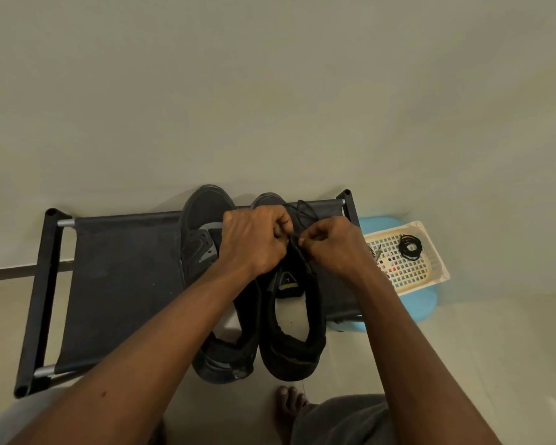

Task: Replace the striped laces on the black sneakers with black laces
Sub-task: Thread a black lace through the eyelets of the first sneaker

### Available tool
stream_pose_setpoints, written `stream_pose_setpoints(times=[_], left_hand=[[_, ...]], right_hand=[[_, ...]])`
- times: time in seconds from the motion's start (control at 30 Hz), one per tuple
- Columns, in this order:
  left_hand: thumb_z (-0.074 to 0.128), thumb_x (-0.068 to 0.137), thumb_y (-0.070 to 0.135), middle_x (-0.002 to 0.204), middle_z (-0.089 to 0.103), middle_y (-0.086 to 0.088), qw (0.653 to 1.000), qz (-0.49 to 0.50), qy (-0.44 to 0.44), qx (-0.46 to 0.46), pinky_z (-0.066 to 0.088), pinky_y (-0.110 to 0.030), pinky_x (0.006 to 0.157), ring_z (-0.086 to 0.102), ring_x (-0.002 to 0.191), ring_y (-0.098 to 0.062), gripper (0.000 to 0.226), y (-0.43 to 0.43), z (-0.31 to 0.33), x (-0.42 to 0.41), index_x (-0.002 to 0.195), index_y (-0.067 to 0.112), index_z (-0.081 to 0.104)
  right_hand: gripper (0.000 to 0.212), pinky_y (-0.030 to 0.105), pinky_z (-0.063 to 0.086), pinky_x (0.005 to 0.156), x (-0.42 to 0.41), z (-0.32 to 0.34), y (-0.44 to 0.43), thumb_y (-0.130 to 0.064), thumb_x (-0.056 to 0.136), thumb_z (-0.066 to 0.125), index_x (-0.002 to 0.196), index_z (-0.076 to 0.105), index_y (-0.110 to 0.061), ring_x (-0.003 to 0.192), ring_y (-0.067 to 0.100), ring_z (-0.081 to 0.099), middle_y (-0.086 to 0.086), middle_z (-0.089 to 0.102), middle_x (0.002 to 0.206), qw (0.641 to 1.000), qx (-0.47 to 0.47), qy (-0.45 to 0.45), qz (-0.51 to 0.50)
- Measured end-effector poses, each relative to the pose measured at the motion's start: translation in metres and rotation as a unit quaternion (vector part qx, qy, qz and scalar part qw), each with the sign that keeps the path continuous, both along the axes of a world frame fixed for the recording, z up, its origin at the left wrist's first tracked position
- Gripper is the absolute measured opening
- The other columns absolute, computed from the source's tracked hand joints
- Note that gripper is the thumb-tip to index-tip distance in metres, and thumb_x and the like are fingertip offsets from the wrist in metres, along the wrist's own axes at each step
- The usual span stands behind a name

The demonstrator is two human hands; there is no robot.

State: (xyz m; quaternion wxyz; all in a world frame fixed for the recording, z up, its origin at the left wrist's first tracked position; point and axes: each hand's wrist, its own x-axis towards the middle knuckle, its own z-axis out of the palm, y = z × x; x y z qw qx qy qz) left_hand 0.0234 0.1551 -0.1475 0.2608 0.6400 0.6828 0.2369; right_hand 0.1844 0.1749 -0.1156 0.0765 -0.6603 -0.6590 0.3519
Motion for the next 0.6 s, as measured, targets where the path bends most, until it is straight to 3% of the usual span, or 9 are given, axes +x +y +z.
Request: stream_pose_setpoints(times=[0.1, 0.17, 0.33, 0.47, 0.6], left_hand=[[0.073, 0.082, 0.021, 0.075, 0.070, 0.013, 0.998, -0.023, 0.064, 0.019, 0.038, -0.038, 0.089, 0.067, 0.082, -0.013, 0.017, -0.0007, 0.0024, 0.0046, 0.088, 0.034, 0.065], [0.073, 0.082, 0.020, 0.077, 0.069, 0.012, 0.998, -0.030, 0.058, 0.017, 0.039, -0.040, 0.094, 0.066, 0.082, -0.014, 0.018, -0.0009, 0.0028, 0.0055, 0.090, 0.034, 0.064], [0.074, 0.076, 0.010, 0.070, 0.063, 0.014, 0.998, -0.021, -0.054, -0.009, 0.049, -0.044, 0.090, 0.059, 0.069, -0.005, 0.035, -0.0002, 0.0032, -0.0029, 0.073, 0.036, 0.050], [0.074, 0.076, 0.010, 0.068, 0.058, 0.011, 0.999, -0.017, -0.050, -0.004, 0.042, -0.042, 0.092, 0.055, 0.068, -0.003, 0.038, -0.0009, 0.0037, -0.0013, 0.069, 0.033, 0.045], [0.071, 0.075, 0.008, 0.073, 0.066, 0.012, 1.000, -0.027, 0.005, 0.001, 0.037, -0.042, 0.099, 0.062, 0.075, -0.009, 0.028, -0.0010, 0.0044, 0.0058, 0.071, 0.032, 0.056]], right_hand=[[0.016, 0.029, 0.054, 0.075, -0.0004, 0.0046, -0.0005, -0.035, 0.088, 0.077, 0.090, 0.080, -0.019, 0.081, 0.011, 0.068, -0.001, 0.075, 0.084, 1.000, -0.007, -0.005, 0.016], [0.020, 0.029, 0.054, 0.075, 0.0012, 0.0078, 0.0000, -0.038, 0.084, 0.079, 0.091, 0.078, -0.019, 0.079, 0.007, 0.067, -0.003, 0.074, 0.083, 0.999, -0.029, -0.002, 0.031], [0.011, 0.041, 0.061, 0.084, 0.0004, 0.0089, 0.0017, -0.028, 0.085, 0.075, 0.091, 0.079, -0.020, 0.082, 0.013, 0.070, 0.002, 0.076, 0.086, 0.999, -0.029, -0.001, 0.038], [0.013, 0.041, 0.061, 0.084, 0.0025, 0.0072, 0.0030, -0.024, 0.088, 0.070, 0.094, 0.081, -0.019, 0.081, 0.014, 0.071, 0.001, 0.076, 0.086, 0.999, -0.033, 0.006, 0.041], [0.016, 0.041, 0.061, 0.089, 0.0077, 0.0038, 0.0043, -0.021, 0.086, 0.073, 0.100, 0.080, -0.022, 0.085, 0.011, 0.072, -0.003, 0.077, 0.089, 0.997, -0.056, 0.035, 0.029]])
